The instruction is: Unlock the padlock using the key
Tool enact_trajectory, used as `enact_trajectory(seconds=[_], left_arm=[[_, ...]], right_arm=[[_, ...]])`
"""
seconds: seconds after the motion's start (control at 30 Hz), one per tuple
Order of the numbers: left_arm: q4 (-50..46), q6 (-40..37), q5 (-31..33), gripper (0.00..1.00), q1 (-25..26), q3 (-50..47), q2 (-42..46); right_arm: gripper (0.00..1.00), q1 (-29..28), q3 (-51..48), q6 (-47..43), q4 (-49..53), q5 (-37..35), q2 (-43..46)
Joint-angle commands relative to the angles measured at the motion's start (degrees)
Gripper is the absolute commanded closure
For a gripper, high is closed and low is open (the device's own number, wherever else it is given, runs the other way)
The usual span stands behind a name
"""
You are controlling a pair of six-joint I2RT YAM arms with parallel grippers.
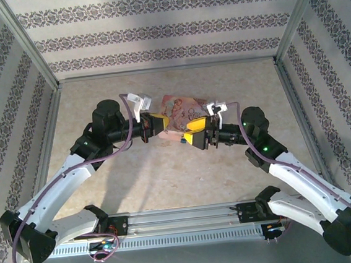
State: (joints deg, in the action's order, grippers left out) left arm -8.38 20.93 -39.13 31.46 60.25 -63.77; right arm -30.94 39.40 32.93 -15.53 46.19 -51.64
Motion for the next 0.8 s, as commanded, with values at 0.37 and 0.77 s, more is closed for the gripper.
enact_trajectory(seconds=[0.37,0.77], left_arm=[[2.8,-2.1,-6.1,1.0,0.8,1.6,-2.0],[5.8,-0.4,-6.8,1.0,1.0,0.3,-2.0]], right_arm=[[0.4,-4.2,0.6,2.6,-8.9,1.9,-6.2],[0.46,-5.4,0.6,4.3,-13.7,1.0,-9.9]])
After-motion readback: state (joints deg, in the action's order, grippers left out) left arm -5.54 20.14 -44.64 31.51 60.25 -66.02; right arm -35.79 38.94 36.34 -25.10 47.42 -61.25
